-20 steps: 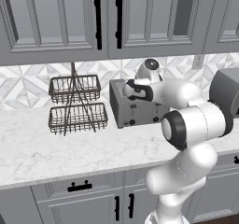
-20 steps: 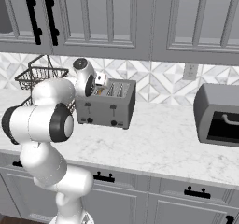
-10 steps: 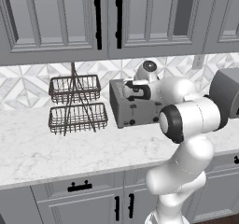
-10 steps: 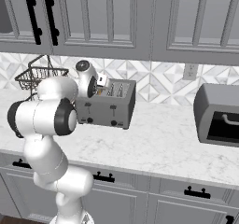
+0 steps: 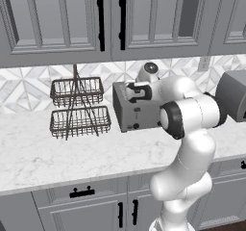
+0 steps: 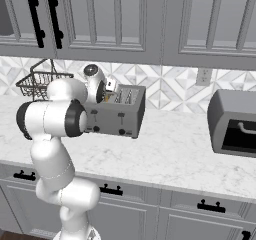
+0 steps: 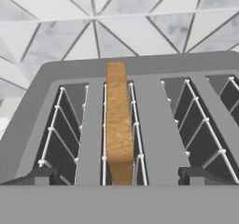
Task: Start the toaster. Once the lever pops up, take the bread to the plate on the dining counter.
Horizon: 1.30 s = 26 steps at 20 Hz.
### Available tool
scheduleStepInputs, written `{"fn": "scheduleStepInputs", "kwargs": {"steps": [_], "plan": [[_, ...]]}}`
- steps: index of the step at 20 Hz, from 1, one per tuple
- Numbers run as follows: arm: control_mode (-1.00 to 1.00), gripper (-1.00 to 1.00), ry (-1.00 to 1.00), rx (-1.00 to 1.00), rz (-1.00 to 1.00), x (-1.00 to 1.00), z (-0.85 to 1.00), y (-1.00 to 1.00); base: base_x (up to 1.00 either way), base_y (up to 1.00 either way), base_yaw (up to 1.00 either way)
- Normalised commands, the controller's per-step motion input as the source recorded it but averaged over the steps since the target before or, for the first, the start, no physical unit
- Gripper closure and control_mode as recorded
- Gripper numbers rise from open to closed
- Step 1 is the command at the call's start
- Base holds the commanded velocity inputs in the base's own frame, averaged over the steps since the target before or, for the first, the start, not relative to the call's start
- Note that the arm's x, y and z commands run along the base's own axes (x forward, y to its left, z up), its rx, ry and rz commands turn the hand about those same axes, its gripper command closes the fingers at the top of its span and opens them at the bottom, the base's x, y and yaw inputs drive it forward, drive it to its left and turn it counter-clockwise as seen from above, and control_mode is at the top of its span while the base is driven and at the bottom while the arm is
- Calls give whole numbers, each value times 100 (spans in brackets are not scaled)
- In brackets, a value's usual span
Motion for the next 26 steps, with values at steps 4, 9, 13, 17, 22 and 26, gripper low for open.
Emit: {"fn": "scheduleStepInputs", "kwargs": {"steps": [4, 9, 13, 17, 22, 26], "plan": [[-100, -100, 1, 0, 0, 17, -14, 5, 0, 0, 0], [-100, -100, 6, 0, 0, 15, -13, 0, 0, 0, 0], [-100, -100, 2, 0, 0, 2, -5, 0, 0, 0, 0], [-100, -100, 0, 0, 0, 0, 0, 0, 0, 0, 0], [-100, -100, 1, 0, 0, 0, 0, 0, 0, 0, 0], [-100, 100, 1, 0, 0, 0, 0, 0, 0, 0, 0]]}}
